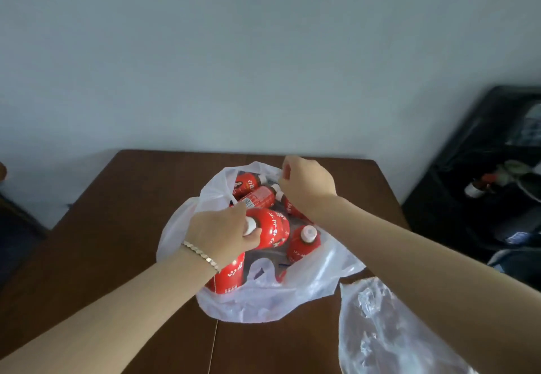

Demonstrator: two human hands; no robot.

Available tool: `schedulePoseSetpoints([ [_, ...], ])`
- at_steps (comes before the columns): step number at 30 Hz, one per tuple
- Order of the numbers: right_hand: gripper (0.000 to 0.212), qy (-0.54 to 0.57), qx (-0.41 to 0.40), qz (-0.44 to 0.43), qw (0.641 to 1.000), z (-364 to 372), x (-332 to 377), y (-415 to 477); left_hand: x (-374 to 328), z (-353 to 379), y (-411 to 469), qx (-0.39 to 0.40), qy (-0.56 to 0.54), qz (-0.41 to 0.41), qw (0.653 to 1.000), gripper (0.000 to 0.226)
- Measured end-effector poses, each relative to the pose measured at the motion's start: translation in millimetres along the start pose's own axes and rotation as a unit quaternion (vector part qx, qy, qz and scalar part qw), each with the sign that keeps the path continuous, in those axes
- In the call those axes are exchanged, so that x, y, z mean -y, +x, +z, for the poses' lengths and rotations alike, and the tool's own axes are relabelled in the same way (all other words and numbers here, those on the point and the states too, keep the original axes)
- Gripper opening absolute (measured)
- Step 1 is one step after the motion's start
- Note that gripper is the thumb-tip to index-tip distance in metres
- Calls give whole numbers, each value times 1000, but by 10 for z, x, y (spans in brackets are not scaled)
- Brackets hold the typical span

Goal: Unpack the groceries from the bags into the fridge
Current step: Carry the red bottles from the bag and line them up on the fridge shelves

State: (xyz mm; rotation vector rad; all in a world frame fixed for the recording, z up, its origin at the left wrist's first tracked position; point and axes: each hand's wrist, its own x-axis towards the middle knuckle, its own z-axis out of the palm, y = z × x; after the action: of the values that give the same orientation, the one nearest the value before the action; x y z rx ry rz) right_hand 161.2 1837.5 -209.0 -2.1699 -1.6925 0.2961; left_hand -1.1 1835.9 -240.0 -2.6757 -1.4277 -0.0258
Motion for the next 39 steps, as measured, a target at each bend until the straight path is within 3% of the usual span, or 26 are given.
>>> schedulePoseSetpoints([
  [3, 20, -79, 69, 57, 993, 39, -48, -114, 150, -221, -52, -20, -28, 10, 999, 44],
  [8, 51, -130, 183, 94, 970, 706, -427, -351, 267, -288, -59, 8, -25, 37, 999, 44],
  [16, 34, -188, 173, 143, 956, 1130, -397, -314, 606, -148, -114, 23, -54, 74, 996, 53],
  [20, 38, -164, 128, 164, 964, 897, -138, -490, 784, -156, -81, 33, -51, 106, 992, 55],
  [22, 39, -108, 67, 182, 975, 693, 1, -597, 794, -206, -59, 34, -37, 129, 990, 56],
  [25, 21, -69, -13, 199, 978, 261, 137, -844, 655, -336, -37, 8, -22, 183, 983, 54],
  [28, 22, -78, -98, 231, 965, -216, 251, -1105, 395, -521, -26, -15, -16, 231, 973, 50],
  [32, 38, -87, -134, 282, 946, -769, 287, -1646, -59, -863, -131, -54, -37, 309, 949, 45],
  [39, 35, -129, -187, 423, 877, -1475, 50, -3361, -1349, -1589, -998, -105, -71, 494, 860, 42],
])
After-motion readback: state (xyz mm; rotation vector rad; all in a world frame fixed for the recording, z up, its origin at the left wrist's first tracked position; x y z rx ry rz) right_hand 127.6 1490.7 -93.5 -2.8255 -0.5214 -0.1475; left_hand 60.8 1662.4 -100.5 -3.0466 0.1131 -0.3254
